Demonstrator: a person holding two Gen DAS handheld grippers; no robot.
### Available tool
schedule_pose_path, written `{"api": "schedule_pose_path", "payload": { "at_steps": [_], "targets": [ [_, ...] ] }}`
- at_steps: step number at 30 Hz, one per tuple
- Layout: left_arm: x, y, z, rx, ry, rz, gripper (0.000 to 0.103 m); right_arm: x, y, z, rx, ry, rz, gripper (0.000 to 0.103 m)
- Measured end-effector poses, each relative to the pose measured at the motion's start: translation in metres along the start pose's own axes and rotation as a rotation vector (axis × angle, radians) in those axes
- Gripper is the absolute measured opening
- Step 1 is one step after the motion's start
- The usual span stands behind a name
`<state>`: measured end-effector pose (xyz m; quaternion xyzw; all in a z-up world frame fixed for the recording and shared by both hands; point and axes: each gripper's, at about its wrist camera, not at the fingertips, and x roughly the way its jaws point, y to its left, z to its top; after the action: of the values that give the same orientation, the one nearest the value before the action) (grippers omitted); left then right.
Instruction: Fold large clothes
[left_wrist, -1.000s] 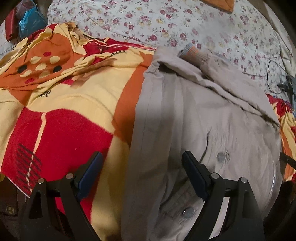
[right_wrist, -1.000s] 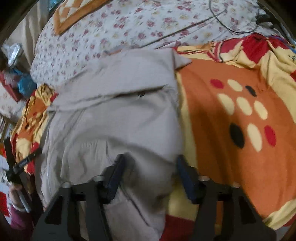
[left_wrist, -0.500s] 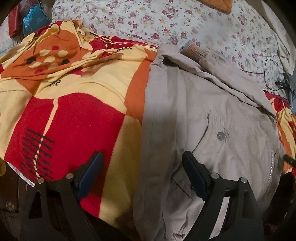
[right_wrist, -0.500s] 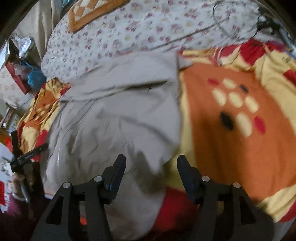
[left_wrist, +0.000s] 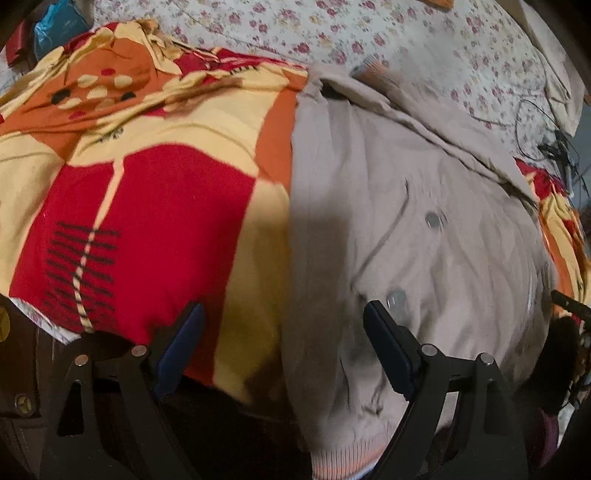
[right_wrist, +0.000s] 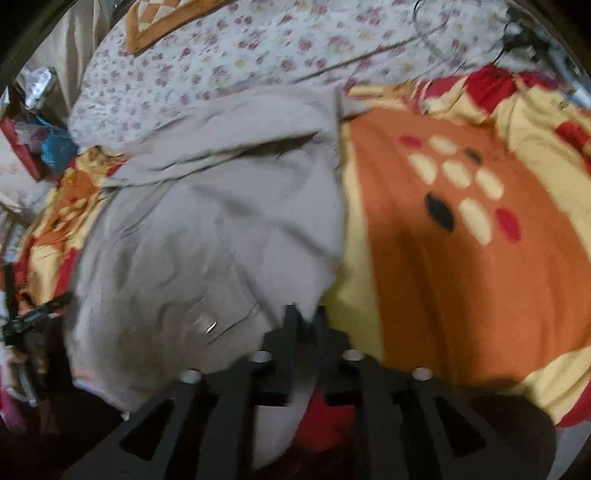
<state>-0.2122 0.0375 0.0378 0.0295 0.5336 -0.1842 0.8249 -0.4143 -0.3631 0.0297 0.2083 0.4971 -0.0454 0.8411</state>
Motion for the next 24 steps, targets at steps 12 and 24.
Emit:
{"api": "schedule_pose_path", "payload": {
  "at_steps": [12,24],
  "targets": [
    [0.016,-0.019,-0.03,0.06,0.124,-0.021,0.088,0.03,0.034,-0.043,-0.152,0.259,0.093,0.067],
    [0.014,-0.018,-0.043,0.054,0.184,-0.066,0.088,0.046,0.045,-0.06,-0.229,0.396,0.224,0.07]
  ]
}}
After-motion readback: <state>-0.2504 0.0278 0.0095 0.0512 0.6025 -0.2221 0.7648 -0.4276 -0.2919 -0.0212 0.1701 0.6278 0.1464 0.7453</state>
